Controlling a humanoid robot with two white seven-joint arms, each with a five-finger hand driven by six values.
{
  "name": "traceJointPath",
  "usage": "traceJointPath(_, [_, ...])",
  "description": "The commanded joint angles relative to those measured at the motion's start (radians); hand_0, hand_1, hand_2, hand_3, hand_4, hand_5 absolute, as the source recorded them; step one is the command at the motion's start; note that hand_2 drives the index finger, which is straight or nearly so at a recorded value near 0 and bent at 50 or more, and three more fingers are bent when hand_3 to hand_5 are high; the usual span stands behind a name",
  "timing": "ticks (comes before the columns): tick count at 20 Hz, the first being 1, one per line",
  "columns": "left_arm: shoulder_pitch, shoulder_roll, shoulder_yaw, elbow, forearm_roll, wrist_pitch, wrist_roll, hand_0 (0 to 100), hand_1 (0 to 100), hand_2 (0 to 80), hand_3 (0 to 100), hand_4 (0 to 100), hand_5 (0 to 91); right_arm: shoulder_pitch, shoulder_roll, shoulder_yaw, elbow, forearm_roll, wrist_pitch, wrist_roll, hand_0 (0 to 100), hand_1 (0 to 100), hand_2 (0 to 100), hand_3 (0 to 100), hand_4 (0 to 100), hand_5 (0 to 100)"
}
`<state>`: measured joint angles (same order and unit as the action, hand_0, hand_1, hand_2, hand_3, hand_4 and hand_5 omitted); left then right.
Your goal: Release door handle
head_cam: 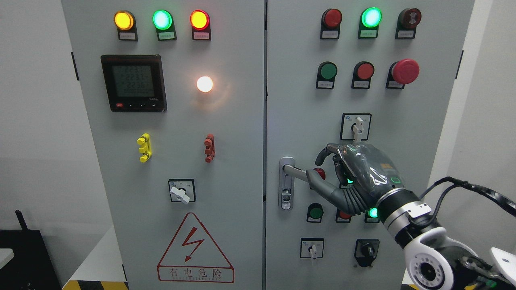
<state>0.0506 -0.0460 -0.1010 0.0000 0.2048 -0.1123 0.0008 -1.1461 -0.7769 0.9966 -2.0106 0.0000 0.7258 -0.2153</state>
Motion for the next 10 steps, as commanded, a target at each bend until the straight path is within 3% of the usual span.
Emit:
traceJointPath(1, [0.0,0.0,0.0,-0.031,-0.001,0.0,0.001,12,39,0.0,0,0,0.0,0.0,0.022,0.002,0.021,-0.012,0.0,0.001,44,26,42,100,100,100])
traceJointPath(10, [0.0,0.0,0.0,-0.031,-0.001,0.0,0.001,12,39,0.0,0,0,0.0,0.002,0.024,0.01,0.021,-0.012,-0.002,0.002,44,27,43,100,100,100])
